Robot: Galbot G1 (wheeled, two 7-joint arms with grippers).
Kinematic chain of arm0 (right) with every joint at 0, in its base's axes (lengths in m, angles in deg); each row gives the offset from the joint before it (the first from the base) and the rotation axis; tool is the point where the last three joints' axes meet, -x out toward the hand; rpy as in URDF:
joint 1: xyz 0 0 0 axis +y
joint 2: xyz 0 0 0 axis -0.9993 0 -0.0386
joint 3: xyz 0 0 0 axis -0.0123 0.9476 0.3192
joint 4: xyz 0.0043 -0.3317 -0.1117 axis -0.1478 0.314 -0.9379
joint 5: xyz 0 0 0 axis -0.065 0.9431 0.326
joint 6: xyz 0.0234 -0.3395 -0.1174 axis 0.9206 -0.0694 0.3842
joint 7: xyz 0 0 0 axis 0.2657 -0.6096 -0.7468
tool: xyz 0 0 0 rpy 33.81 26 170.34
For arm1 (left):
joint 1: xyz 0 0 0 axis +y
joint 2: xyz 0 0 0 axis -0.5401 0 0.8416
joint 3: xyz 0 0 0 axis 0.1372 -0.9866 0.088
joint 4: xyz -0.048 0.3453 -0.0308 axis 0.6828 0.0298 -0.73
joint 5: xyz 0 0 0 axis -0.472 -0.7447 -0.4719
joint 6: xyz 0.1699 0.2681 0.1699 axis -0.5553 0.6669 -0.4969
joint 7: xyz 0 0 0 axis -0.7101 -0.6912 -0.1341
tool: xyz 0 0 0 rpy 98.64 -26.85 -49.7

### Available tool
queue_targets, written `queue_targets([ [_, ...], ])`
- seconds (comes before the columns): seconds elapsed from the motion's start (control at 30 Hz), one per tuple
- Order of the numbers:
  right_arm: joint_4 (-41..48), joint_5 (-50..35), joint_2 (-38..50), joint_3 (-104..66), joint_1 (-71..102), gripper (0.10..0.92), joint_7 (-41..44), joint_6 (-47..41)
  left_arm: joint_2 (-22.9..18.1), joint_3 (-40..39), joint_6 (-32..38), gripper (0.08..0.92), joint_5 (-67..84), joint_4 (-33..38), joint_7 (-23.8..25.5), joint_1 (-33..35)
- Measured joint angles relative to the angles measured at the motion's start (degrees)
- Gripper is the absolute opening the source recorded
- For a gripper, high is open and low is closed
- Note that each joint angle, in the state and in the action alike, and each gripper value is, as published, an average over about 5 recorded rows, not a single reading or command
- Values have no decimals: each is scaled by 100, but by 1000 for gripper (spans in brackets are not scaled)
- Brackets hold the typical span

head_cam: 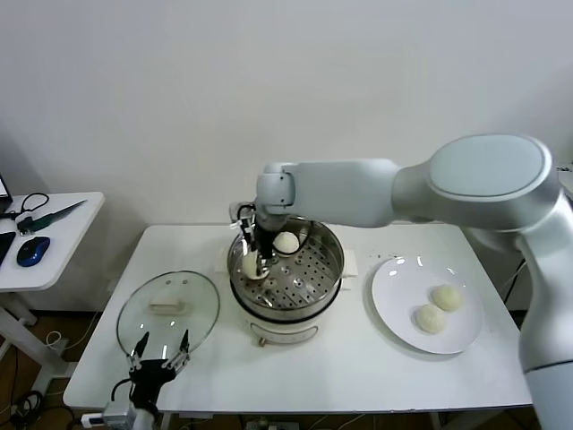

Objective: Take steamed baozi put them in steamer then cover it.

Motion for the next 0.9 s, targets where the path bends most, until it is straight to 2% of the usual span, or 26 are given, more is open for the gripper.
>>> queue_targets([
  [0.2,24,38,19,-27,22,776,14,46,0,11,-8,823,2,10,0,4],
  [0.3,-61,61,124,0,-92,815,94,125,0,12,-10,823,2,20,0,11],
  [0.57,-721,166,1012,274,-781,823,427,405,-13,-11,-17,823,1,64,7,15],
  [0.9,-1732,858,3147,882,-1495,823,794,764,-29,6,-15,823,-2,63,37,-27],
])
